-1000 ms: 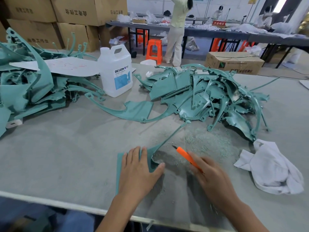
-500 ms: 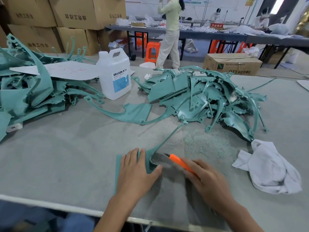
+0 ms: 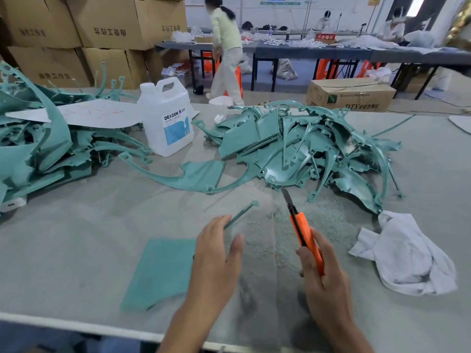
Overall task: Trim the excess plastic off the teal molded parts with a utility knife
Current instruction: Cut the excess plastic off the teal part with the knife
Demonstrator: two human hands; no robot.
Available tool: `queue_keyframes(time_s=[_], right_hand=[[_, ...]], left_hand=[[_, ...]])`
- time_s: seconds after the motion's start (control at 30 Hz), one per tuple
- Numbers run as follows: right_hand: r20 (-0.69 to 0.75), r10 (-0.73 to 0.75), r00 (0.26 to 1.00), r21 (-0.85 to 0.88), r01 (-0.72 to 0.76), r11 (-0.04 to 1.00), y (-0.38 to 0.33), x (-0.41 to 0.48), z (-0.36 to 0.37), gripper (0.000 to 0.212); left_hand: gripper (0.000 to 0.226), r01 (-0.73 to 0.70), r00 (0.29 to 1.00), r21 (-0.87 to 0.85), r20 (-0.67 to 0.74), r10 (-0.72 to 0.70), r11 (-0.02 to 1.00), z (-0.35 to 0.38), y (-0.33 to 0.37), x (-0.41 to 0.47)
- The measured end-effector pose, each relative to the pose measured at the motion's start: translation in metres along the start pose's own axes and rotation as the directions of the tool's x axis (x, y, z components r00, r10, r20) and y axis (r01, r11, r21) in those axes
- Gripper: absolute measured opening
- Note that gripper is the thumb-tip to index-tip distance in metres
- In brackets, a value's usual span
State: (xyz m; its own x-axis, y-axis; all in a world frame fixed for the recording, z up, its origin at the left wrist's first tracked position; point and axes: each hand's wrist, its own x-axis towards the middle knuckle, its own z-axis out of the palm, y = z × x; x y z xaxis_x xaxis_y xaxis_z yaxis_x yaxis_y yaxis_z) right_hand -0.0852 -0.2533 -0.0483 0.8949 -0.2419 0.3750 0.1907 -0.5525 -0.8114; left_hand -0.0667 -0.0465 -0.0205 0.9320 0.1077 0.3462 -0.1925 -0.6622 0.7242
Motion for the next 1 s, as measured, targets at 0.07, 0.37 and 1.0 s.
queue_keyframes(time_s=[0.07, 0.37, 1.0], right_hand=[[-0.037, 0.031, 0.999, 0.022, -0.031, 0.999, 0.003, 0.0, -0.002, 0.036], [-0.022, -0.02, 1.0, -0.116, 0.017, 0.993, -0.001, 0.0, 0.001, 0.038], [0.052, -0.191, 0.98, -0.295, 0.198, 0.935, -0.009, -0.003, 0.006, 0.038]], left_hand=[[0.044, 0.003, 0.991, -0.027, -0.134, -0.006, 1.0, 0.027, 0.015, 0.007], [0.023, -0.054, 0.995, 0.534, 0.095, 0.004, 0.844, 0.047, -0.001, 0.052], [0.017, -0.161, 0.979, 0.703, 0.203, 0.021, 0.693, 0.021, 0.016, 0.049]])
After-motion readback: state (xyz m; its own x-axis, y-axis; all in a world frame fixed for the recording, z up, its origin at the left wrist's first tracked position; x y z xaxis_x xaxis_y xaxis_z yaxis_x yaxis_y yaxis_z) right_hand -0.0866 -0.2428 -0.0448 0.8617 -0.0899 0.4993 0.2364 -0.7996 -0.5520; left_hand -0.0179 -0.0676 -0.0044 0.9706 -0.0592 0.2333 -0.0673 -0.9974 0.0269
